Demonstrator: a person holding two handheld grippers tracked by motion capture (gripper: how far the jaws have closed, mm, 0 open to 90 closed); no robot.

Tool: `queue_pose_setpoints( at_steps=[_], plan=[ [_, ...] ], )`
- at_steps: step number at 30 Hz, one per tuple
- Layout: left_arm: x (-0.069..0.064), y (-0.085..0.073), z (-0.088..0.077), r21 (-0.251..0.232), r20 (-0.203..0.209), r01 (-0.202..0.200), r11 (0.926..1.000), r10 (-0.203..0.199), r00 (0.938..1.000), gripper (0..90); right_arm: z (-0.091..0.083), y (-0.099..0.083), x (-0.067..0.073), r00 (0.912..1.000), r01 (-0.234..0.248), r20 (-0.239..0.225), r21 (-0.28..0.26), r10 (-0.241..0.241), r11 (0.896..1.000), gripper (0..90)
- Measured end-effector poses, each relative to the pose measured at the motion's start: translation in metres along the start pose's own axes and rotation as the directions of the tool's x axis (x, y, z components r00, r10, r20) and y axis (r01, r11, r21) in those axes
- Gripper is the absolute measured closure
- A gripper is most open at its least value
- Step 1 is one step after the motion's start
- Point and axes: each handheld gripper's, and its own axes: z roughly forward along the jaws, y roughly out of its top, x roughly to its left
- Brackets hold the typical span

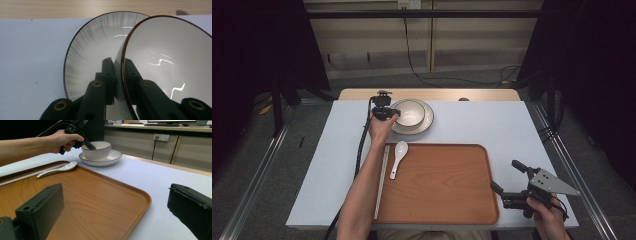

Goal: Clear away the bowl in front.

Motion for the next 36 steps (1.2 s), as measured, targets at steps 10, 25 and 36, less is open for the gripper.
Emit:
queue_pose_setpoints(
  at_steps=[10,25,36],
  plan=[
    [-0.001,0.002,-0.006,0.004,0.017,-0.012,0.9999,0.012,0.9998,82.0,0.0,0.0,0.0,1.0,-0.001,-0.005,-0.003,0.001,1.0,0.6],
    [0.007,0.002,-0.02,-0.037,0.014,-0.02,0.9991,0.02,0.9997,81.9,-0.001,0.0,0.001,1.0,-0.002,-0.001,-0.005,0.002,1.0,0.6],
    [0.007,0.005,-0.04,-0.055,0.04,-0.043,0.9975,0.046,0.9982,81.8,0.0,0.0,0.001,1.0,0.0,-0.004,-0.003,0.0,1.0,0.6]
  ],
)
